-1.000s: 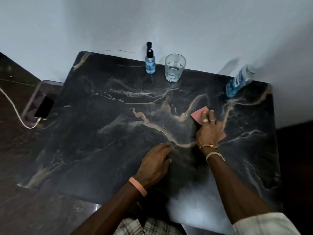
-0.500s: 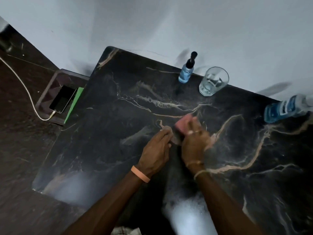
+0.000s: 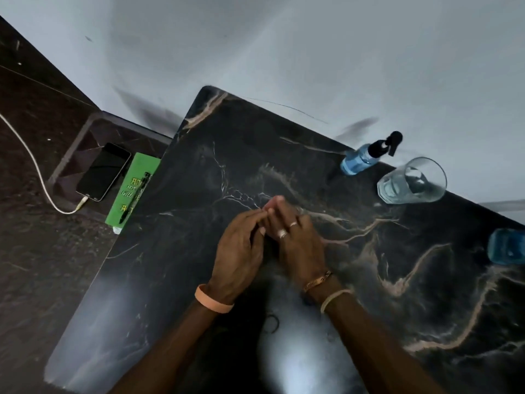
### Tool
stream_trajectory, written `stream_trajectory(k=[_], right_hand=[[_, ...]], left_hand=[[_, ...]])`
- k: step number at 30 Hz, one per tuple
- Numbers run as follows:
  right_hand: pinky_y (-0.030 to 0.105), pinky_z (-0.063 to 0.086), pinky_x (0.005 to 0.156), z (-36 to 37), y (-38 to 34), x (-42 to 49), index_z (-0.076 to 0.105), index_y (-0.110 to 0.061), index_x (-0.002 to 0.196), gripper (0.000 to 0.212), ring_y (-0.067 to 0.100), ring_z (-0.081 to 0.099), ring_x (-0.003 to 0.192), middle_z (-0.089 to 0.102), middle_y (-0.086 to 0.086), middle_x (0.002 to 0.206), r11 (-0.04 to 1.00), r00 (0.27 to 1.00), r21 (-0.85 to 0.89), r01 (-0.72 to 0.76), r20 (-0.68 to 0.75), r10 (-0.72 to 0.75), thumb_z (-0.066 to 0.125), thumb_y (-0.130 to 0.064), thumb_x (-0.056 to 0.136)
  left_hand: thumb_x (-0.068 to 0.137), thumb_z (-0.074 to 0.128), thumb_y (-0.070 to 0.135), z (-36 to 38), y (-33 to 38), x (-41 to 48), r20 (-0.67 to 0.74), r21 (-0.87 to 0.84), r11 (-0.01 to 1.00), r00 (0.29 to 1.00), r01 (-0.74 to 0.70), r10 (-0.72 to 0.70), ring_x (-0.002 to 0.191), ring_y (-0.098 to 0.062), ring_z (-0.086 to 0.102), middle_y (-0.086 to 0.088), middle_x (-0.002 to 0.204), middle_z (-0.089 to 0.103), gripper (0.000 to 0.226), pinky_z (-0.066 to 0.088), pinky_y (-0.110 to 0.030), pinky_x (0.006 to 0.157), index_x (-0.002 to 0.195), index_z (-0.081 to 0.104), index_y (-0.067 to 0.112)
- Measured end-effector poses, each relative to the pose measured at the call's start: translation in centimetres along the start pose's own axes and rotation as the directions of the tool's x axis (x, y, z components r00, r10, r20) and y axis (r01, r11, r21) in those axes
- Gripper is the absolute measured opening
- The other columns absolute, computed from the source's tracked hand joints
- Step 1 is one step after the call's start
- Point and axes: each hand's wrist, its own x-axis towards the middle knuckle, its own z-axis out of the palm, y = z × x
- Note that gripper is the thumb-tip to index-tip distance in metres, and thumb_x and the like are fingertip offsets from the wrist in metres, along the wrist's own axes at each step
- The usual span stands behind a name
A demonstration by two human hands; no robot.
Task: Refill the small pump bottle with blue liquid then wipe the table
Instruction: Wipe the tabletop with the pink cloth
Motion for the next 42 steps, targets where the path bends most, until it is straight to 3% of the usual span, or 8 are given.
stream_trajectory(k=[6, 10, 14, 17, 24, 28, 38, 42], right_hand=[[0.045, 0.031, 0.095, -1.6, 3.5, 12.6, 0.036, -0.026, 0.15, 0.066, 0.036, 0.036, 0.126, 0.014, -0.001, 0.164, 0.808, 0.789, 0.08, -0.584, -0.178, 0.588, 0.047, -0.006, 0.087], [0.045, 0.031, 0.098, -0.9, 0.1, 16.4, 0.038, -0.029, 0.149, 0.065, 0.031, 0.038, 0.129, 0.027, -0.007, 0.16, 0.994, 0.99, 0.007, -0.105, -0.097, 0.105, 0.048, -0.006, 0.089], [0.043, 0.027, 0.113, -1.2, -0.6, 19.9, 0.04, -0.019, 0.15, 0.063, 0.03, 0.032, 0.139, 0.029, 0.001, 0.16, 0.957, 0.943, 0.082, -0.277, -0.166, 0.287, 0.042, 0.0, 0.089], [0.044, 0.027, 0.117, -0.5, -2.0, 20.3, 0.05, -0.012, 0.143, 0.056, 0.034, 0.039, 0.138, 0.041, 0.009, 0.153, 0.976, 0.975, 0.068, 0.205, -0.1, -0.198, 0.043, 0.006, 0.09], [0.046, 0.012, 0.122, -0.7, -2.1, 22.3, 0.037, -0.02, 0.151, 0.06, 0.031, 0.02, 0.149, 0.025, 0.006, 0.161, 0.977, 0.978, 0.03, 0.211, -0.006, -0.211, 0.04, 0.001, 0.095], [0.042, 0.004, 0.123, -1.1, -2.1, 24.2, 0.032, -0.023, 0.153, 0.06, 0.026, 0.012, 0.151, 0.019, 0.002, 0.163, 0.995, 0.995, 0.053, -0.082, -0.059, 0.085, 0.04, -0.006, 0.096], [0.048, 0.019, 0.12, 1.1, -7.7, 2.7, 0.044, -0.022, 0.147, 0.046, 0.024, 0.019, 0.15, 0.03, 0.0, 0.159, 0.923, 0.937, 0.23, 0.308, 0.093, -0.336, 0.039, -0.019, 0.101], [0.056, 0.017, 0.118, 0.3, -2.0, 2.6, 0.049, -0.011, 0.143, 0.047, 0.028, 0.022, 0.148, 0.033, 0.007, 0.156, 0.946, 0.979, 0.277, -0.167, -0.067, 0.192, 0.028, -0.021, 0.102]], left_hand=[[0.091, 0.067, 0.01, -1.7, -1.9, 1.9, -0.104, -0.031, 0.999, 0.993, 0.044, -0.047, 0.121, -0.008, 0.056, 0.002, 0.129, 0.063, 0.031, 0.049, -0.037, 0.102, 0.122, 0.067, 0.014], [0.091, 0.068, 0.009, -2.9, -2.6, 2.0, -0.147, -0.071, 0.996, 0.987, 0.056, -0.066, 0.119, -0.009, 0.059, 0.002, 0.129, 0.063, 0.03, 0.052, -0.04, 0.098, 0.121, 0.067, 0.014], [0.092, 0.068, 0.012, -4.2, -3.0, 1.9, -0.172, -0.074, 0.995, 0.983, 0.06, -0.072, 0.119, -0.005, 0.059, 0.006, 0.129, 0.062, 0.028, 0.052, -0.035, 0.098, 0.119, 0.067, 0.017], [0.091, 0.068, 0.013, -5.1, -3.5, 1.9, -0.199, -0.07, 0.995, 0.977, 0.065, -0.077, 0.118, -0.004, 0.059, 0.007, 0.128, 0.062, 0.028, 0.051, -0.032, 0.098, 0.118, 0.068, 0.019], [0.09, 0.069, 0.014, -6.6, -4.7, 1.8, -0.236, -0.067, 0.996, 0.97, 0.053, -0.067, 0.116, -0.005, 0.061, 0.008, 0.127, 0.063, 0.027, 0.055, -0.037, 0.093, 0.117, 0.068, 0.02], [0.09, 0.069, 0.013, -7.2, -5.2, 1.4, -0.257, -0.06, 0.996, 0.964, 0.06, -0.074, 0.113, -0.007, 0.062, 0.006, 0.126, 0.064, 0.026, 0.056, -0.037, 0.091, 0.115, 0.069, 0.017], [0.091, 0.066, 0.006, -7.7, -6.1, 1.0, -0.318, -0.132, 0.978, 0.927, 0.163, -0.198, 0.11, -0.001, 0.06, 0.005, 0.117, 0.066, 0.024, 0.047, -0.017, 0.093, 0.112, 0.069, 0.016], [0.088, 0.07, 0.01, -6.4, -5.6, 0.3, -0.186, -0.089, 0.99, 0.974, 0.112, -0.127, 0.107, -0.004, 0.061, 0.004, 0.114, 0.067, 0.019, 0.052, -0.028, 0.092, 0.106, 0.072, 0.015]])
